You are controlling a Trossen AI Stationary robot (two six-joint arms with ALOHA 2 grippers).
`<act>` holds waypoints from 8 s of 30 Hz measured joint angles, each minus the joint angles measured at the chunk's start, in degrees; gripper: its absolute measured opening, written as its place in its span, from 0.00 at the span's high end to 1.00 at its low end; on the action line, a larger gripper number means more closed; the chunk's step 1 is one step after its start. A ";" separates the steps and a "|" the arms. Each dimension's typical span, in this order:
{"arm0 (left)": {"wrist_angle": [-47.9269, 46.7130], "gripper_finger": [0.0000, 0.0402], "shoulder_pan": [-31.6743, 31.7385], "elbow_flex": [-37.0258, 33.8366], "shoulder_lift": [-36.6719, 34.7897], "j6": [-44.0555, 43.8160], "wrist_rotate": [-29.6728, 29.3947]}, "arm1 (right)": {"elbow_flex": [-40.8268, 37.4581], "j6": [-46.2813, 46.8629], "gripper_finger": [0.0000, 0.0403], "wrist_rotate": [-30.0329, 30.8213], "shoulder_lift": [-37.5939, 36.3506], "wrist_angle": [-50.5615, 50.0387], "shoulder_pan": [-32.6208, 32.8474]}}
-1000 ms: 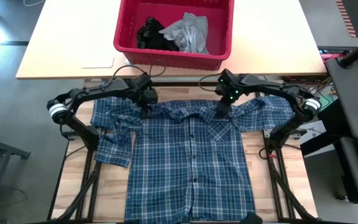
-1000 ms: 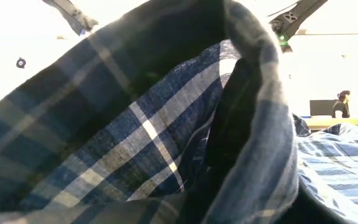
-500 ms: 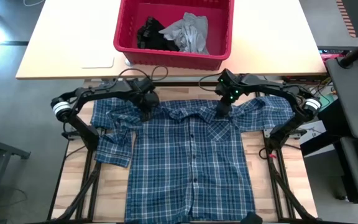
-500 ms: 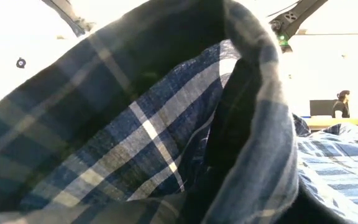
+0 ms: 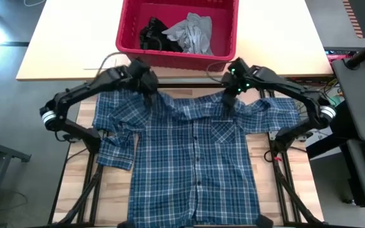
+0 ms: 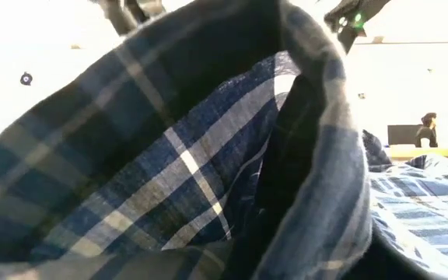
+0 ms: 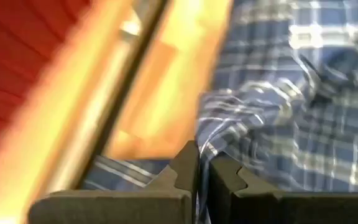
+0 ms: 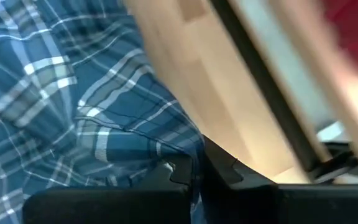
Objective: Fold Laundry from Bin
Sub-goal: Fold the blue patterned long sleeve shirt
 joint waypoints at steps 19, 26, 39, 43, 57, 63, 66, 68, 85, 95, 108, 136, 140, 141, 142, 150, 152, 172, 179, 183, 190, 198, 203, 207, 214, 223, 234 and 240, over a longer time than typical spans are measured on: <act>-6.42 1.00 -0.51 45.44 -0.84 -1.35 -6.36 | 24.95 1.59 0.98 -1.68 -17.16 9.59 0.72; -3.14 1.00 -3.36 59.15 0.24 -2.85 -4.74 | 35.18 3.83 0.98 -5.88 -14.82 17.56 0.74; -0.63 1.00 -20.76 57.82 -2.21 -10.45 10.12 | 46.28 22.70 0.98 -39.39 -14.86 16.80 1.85; 0.23 1.00 -27.51 58.51 -2.50 -7.68 12.86 | 46.51 28.77 0.98 -43.80 -14.89 17.57 6.20; 0.47 1.00 -31.71 59.20 -0.89 0.68 -21.17 | 46.48 17.50 0.98 -20.69 -14.47 10.79 17.38; -2.52 1.00 -21.13 58.82 6.38 -1.86 -28.32 | 45.46 7.70 0.98 7.76 -10.47 2.45 17.27; -4.27 1.00 -15.29 58.83 10.55 -3.09 -28.95 | 45.27 2.18 0.98 17.87 -8.22 1.33 16.02; -3.46 1.00 -12.51 59.42 13.09 -1.12 -29.47 | 45.27 -2.21 0.98 23.20 -7.22 2.42 14.53; 7.78 1.00 -15.34 59.70 3.66 0.98 2.97 | 55.39 -7.64 0.98 -2.05 -9.35 3.20 10.37; -15.29 1.00 -27.63 51.83 5.93 -10.47 9.71 | 44.13 15.95 0.98 -10.75 -14.10 -27.96 19.46; -15.25 1.00 -44.79 20.06 6.67 -29.40 14.93 | 5.19 43.92 0.98 -3.04 -18.92 -14.70 48.56; 8.29 1.00 -66.79 2.57 6.70 -71.99 10.30 | -14.85 66.19 0.98 1.70 -12.53 7.44 92.00; 3.71 1.00 -64.27 -0.89 10.20 -65.65 7.08 | -18.36 63.01 0.98 10.51 -11.88 -3.08 90.02; 4.01 1.00 -63.46 -2.88 11.13 -65.31 7.33 | -20.16 64.24 0.98 11.52 -11.58 -5.02 88.83; 5.36 1.00 -62.84 -4.99 12.08 -65.20 8.84 | -22.13 65.41 0.98 11.39 -11.44 -5.30 87.84; 18.28 1.00 -65.87 -11.34 18.33 -68.32 24.73 | -27.97 72.51 0.96 1.36 -11.43 11.05 89.31; 16.75 0.99 -66.88 -10.73 19.07 -69.22 24.84 | -27.46 73.97 0.91 0.98 -11.45 12.34 89.86; -39.94 0.28 -60.01 32.26 16.59 -60.99 -12.91 | -10.50 52.55 0.38 27.52 -15.06 -17.06 70.58; -14.07 0.30 -40.08 17.42 16.63 -47.08 -17.94 | -28.11 42.93 0.40 22.97 -13.14 10.77 45.90; 7.25 0.32 -33.01 -0.68 17.12 -45.27 -11.22 | -32.70 44.16 0.42 22.52 -10.11 17.11 37.95; 36.27 0.32 -24.09 -19.87 18.93 -43.12 -13.95 | -34.34 41.15 0.42 15.33 1.78 24.88 24.93; 34.43 0.32 -9.08 -14.33 27.21 -34.36 -21.83 | -25.31 30.80 0.42 18.21 12.70 31.13 7.25; 22.82 0.32 -5.80 -5.13 25.12 -26.17 -21.73 | -16.49 19.21 0.42 18.78 8.18 23.45 5.37; 16.27 0.32 -10.18 -1.55 18.84 -18.63 -20.39 | -14.88 14.21 0.42 18.16 -0.06 13.05 10.38; 12.66 0.32 -28.38 -1.90 8.89 -18.46 -10.42 | -18.95 26.50 0.42 15.46 -18.13 4.69 32.07; 16.14 0.32 -49.77 -5.15 11.61 -41.88 -10.83 | -19.84 47.82 0.42 28.61 -18.28 13.13 75.86; 18.31 0.36 -49.42 -9.37 23.19 -56.54 -14.81 | 3.15 59.13 0.42 31.99 14.03 1.94 90.01; 18.46 0.37 -49.58 -8.97 29.39 -54.88 -11.38 | 17.77 64.41 0.44 32.83 28.09 -11.33 89.25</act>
